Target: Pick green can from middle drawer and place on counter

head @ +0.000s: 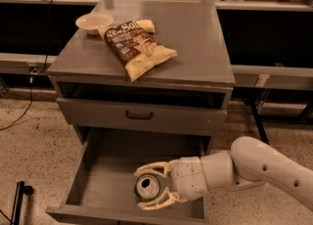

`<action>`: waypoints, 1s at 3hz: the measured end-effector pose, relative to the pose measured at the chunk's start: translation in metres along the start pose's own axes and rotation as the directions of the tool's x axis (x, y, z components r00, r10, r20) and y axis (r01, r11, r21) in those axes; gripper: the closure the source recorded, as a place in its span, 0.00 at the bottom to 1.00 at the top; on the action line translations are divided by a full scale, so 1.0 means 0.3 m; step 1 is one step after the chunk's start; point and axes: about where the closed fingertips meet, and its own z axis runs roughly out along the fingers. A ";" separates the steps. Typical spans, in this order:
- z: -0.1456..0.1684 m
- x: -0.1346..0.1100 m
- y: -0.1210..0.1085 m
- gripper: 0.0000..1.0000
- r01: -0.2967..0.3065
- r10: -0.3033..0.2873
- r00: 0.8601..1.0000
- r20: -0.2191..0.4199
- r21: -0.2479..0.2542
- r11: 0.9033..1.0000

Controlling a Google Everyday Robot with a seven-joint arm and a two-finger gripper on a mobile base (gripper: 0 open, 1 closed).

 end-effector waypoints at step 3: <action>-0.300 -0.402 -0.169 1.00 -0.020 0.020 1.000 -0.008 -0.052 0.998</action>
Offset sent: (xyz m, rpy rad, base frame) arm 0.0216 -0.0772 0.2202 -0.0507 0.0606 0.0483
